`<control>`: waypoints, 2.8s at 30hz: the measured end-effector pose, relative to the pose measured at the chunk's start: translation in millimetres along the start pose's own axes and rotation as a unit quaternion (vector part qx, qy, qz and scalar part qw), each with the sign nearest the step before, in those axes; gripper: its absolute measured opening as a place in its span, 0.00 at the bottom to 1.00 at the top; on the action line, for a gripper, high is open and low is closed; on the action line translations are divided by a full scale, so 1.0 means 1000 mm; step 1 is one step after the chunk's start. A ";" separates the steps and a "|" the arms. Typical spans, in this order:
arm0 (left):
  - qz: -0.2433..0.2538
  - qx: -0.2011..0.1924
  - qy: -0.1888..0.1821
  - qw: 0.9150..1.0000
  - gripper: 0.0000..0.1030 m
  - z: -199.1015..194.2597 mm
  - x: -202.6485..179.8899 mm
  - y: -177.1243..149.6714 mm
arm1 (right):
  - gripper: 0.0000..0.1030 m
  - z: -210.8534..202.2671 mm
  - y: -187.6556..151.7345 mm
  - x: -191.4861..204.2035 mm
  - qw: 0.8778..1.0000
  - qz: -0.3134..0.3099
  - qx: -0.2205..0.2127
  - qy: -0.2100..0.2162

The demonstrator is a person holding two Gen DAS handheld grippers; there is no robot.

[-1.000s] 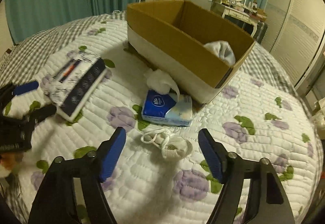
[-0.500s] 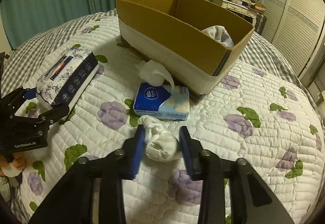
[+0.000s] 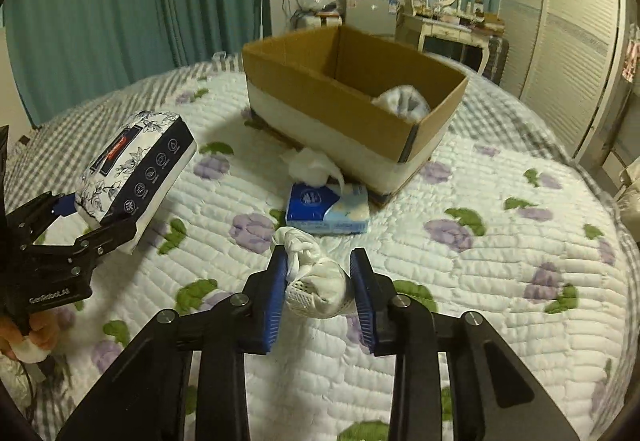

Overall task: Organize soft objects
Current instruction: 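Grasp the floral tissue pack with the left gripper while the right gripper holds the sock, then lower sock and tissue pack into the box and open both grippers, then grasp the blue tissue pack with the right gripper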

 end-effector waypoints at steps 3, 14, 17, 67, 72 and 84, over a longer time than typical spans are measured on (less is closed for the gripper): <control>0.011 -0.017 -0.003 1.000 0.77 -0.020 -0.009 0.016 | 0.30 -0.021 0.013 0.002 1.000 0.000 -0.018 -0.005; 0.038 -0.089 -0.022 0.995 0.77 -0.063 -0.035 0.100 | 0.30 -0.090 0.102 -0.013 0.994 -0.001 -0.110 -0.019; 0.051 -0.106 -0.024 0.993 0.77 -0.055 -0.043 0.126 | 0.30 -0.098 0.131 -0.024 0.990 -0.009 -0.135 -0.032; 0.071 -0.152 -0.012 0.986 0.89 -0.005 -0.056 0.237 | 0.70 -0.051 0.205 -0.081 0.987 0.017 -0.143 -0.065; 0.074 -0.184 -0.014 0.980 0.95 -0.070 -0.044 0.232 | 0.91 -0.114 0.203 -0.048 0.986 0.005 -0.154 -0.067; 0.083 -0.146 -0.010 0.986 0.95 -0.066 -0.013 0.136 | 0.99 -0.108 0.101 -0.002 0.992 0.040 -0.108 -0.047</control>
Point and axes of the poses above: each gripper's, at about its wrist camera, not at the fingertips, and z roughly the way its jaws point, x to its left, y to its top, the point moved 4 cm from there along z, roughly the way its jaws point, and after that the axes turned 10 degrees about -x, right-handed, at the moved point
